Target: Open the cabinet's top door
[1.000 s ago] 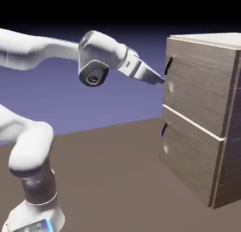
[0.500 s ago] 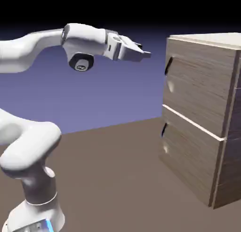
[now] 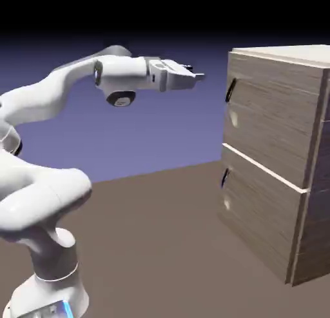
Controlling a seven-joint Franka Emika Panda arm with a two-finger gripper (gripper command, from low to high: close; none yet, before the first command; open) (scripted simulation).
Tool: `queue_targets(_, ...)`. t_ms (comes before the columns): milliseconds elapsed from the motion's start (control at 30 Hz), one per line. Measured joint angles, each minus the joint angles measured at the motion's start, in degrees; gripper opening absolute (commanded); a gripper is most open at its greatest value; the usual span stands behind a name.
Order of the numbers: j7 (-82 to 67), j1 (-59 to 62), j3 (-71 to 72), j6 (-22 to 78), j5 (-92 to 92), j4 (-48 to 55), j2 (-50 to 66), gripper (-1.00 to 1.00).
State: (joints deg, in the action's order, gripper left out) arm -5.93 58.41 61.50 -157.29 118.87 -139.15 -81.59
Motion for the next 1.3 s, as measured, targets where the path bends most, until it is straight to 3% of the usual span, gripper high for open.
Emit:
queue_targets(333,-9.92,12.33,12.63,3.44,24.42,4.67,-10.03,0.00)
queue_targets(467,-9.75,20.95,13.54,4.12,26.54,12.54,-9.74,0.00)
queue_targets(500,-9.75,20.96,13.54,4.13,26.54,12.55,-9.74,-1.00)
queue_targets(567,-9.75,20.96,13.54,4.13,26.54,12.55,-9.74,-1.00)
queue_targets(733,-15.45,14.79,10.87,14.74,30.91,2.18,-11.34,-1.00)
queue_targets(1300,-30.54,4.44,-4.75,56.22,27.18,-27.03,-9.27,-1.00)
